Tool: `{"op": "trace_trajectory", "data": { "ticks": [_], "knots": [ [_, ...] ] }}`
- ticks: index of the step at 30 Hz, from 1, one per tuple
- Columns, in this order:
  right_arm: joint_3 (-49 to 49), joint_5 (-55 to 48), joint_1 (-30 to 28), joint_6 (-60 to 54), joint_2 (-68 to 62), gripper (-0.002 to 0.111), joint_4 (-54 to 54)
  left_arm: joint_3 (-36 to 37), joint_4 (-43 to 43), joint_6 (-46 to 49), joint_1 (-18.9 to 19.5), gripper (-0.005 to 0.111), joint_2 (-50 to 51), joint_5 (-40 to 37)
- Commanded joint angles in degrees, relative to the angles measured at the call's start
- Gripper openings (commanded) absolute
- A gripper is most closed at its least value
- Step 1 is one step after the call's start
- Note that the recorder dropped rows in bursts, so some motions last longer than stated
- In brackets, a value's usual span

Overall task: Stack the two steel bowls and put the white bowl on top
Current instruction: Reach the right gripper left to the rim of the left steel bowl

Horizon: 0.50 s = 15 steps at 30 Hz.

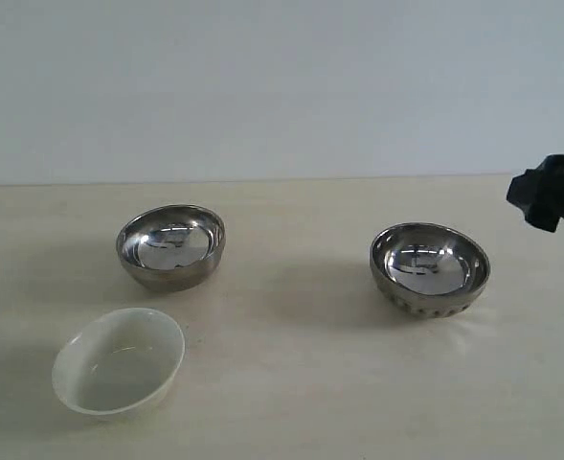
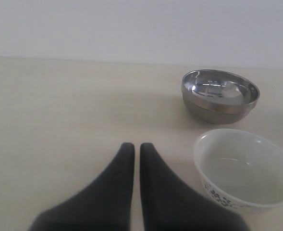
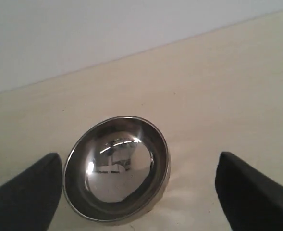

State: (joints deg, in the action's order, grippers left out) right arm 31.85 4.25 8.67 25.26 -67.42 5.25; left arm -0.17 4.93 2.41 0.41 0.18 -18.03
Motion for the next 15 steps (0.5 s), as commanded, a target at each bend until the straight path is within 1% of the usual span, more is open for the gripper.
{"op": "trace_trajectory", "data": {
  "ticks": [1, 3, 4, 6, 11, 15],
  "knots": [
    [0.3, 6.39, -0.06, 0.33, -5.41, 0.078, 0.27, 0.17, 0.0, -0.27, -0.29, 0.004, -0.18, 0.43],
    [0.66, 10.34, -0.06, 0.78, -7.53, 0.078, 0.27, 0.17, 0.0, -0.27, -0.29, 0.004, -0.18, 0.43],
    [1.82, 10.17, -0.06, 1.71, -8.7, 0.078, 0.27, 0.17, 0.0, -0.27, -0.29, 0.004, -0.18, 0.43],
    [5.94, 6.04, 1.44, 1.83, -11.36, 0.078, 0.38, 0.17, 0.0, -0.27, -0.29, 0.004, -0.18, 0.43],
    [15.3, -1.84, 8.32, 0.92, -16.57, 0.078, 0.38, 0.17, 0.0, -0.27, -0.29, 0.004, -0.18, 0.43],
    [22.42, -6.27, 14.33, 2.88, -22.26, 0.078, -0.1, 0.17, 0.0, -0.27, -0.29, 0.004, -0.18, 0.43]
  ]
}}
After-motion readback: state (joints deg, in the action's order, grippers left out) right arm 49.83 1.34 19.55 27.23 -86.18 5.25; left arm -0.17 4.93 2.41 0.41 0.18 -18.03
